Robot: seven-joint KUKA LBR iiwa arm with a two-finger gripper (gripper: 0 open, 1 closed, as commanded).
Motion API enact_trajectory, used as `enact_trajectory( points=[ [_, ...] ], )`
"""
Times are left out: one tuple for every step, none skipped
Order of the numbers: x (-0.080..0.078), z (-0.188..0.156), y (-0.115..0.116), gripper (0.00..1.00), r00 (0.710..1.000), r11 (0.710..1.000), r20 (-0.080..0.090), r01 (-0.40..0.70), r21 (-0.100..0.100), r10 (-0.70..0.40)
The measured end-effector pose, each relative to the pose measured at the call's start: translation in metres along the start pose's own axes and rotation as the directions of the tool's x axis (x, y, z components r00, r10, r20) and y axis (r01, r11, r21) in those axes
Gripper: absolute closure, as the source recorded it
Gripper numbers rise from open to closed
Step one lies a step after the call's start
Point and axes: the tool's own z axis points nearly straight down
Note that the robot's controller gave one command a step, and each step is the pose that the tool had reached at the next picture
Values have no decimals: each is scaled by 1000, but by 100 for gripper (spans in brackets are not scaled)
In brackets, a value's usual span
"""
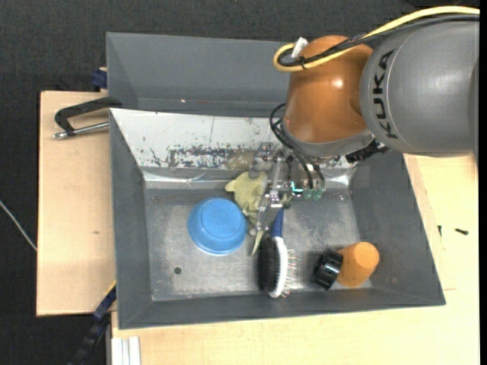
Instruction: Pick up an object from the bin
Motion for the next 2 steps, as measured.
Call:
enact_trajectory(
  points=[
    [11,71,-46,0,978,979,31,205,4,-205],
    [-2,88,-63,0,988,988,1,155,-11,-155]
  ],
)
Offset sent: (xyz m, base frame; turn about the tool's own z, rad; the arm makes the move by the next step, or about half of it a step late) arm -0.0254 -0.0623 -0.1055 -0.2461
